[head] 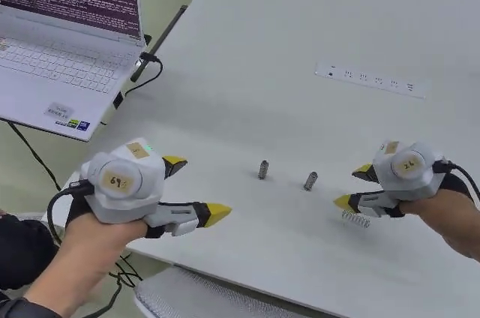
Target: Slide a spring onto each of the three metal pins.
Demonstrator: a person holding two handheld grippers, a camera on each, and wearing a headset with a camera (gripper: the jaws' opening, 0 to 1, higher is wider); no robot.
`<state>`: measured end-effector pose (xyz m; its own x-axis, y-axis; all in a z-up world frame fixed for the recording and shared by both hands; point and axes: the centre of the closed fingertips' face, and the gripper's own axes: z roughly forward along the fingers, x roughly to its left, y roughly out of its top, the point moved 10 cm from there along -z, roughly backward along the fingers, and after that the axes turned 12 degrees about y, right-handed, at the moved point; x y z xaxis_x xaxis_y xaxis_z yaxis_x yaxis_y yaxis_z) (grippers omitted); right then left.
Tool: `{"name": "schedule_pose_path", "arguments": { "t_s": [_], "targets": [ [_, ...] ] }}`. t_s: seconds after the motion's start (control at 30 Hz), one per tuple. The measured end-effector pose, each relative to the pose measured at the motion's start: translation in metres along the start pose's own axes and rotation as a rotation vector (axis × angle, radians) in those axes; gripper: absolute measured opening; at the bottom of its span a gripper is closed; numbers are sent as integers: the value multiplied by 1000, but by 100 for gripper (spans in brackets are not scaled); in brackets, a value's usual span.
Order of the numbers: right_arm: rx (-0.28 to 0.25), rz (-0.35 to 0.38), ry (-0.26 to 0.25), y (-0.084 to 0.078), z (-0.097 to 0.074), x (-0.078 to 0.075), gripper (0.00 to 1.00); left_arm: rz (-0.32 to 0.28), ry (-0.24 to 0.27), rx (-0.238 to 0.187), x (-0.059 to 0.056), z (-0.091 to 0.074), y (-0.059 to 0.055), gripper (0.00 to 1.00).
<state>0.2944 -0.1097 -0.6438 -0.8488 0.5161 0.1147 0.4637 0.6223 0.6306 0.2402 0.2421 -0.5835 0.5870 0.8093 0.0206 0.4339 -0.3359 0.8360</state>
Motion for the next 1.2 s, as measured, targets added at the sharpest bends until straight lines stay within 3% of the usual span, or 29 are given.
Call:
{"name": "schedule_pose_path", "arguments": {
  "t_s": [0.2, 0.43, 0.6, 0.9, 1.2],
  "targets": [
    [-76, 62, -27, -9, -13, 5, 44, 8, -11, 7, -1, 4, 2, 64],
    [-106, 85, -45, -19, -26, 13, 49, 22, -25, 10, -4, 10, 7, 64],
    [-160, 128, -66, -29, -40, 16, 51, 31, -33, 9, -5, 15, 10, 64],
    [-212, 152, -111, -37, -61, 26, 55, 48, -45, 4, -7, 25, 21, 64],
    [-246, 184, -143, -47, -77, 47, 60, 63, -51, 1, -8, 30, 26, 64]
  ]
}}
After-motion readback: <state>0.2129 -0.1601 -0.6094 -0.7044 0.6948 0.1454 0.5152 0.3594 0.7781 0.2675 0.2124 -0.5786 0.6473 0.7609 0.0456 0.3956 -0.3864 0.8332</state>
